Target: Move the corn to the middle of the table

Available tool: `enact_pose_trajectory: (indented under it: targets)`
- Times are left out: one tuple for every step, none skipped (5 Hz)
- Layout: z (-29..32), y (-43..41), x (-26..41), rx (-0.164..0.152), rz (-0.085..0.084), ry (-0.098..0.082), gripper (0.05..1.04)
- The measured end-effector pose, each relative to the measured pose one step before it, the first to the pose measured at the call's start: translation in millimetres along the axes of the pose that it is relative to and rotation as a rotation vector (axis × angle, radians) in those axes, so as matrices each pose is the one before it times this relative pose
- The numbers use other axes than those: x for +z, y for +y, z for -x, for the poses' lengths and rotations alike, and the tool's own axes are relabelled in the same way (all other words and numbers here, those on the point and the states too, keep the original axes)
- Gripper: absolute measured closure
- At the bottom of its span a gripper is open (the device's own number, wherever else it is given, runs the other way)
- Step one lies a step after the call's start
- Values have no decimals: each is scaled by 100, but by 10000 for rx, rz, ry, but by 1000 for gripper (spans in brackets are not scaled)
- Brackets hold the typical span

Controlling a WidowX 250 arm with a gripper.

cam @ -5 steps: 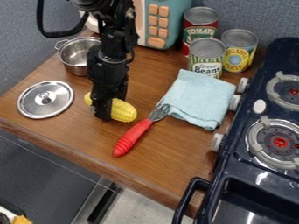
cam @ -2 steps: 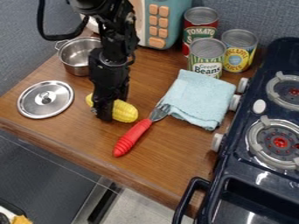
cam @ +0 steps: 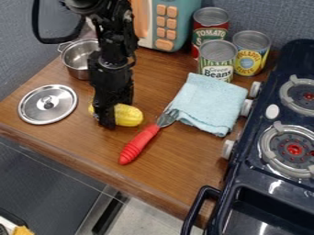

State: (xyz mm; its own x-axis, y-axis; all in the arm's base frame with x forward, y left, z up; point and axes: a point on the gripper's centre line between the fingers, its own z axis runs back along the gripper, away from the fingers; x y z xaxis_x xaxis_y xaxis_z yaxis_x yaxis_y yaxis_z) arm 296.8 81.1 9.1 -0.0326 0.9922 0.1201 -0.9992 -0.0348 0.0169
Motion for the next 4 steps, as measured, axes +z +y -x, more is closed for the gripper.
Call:
enact_pose_trajectory:
  targets:
    - [-12,0,-17,-112,16,79,81]
    - [29,21,37,43,3,78,83]
    - [-56,-367,1463,-186,428,-8,83]
    - [-283,12,3370,430,1003,-386,84]
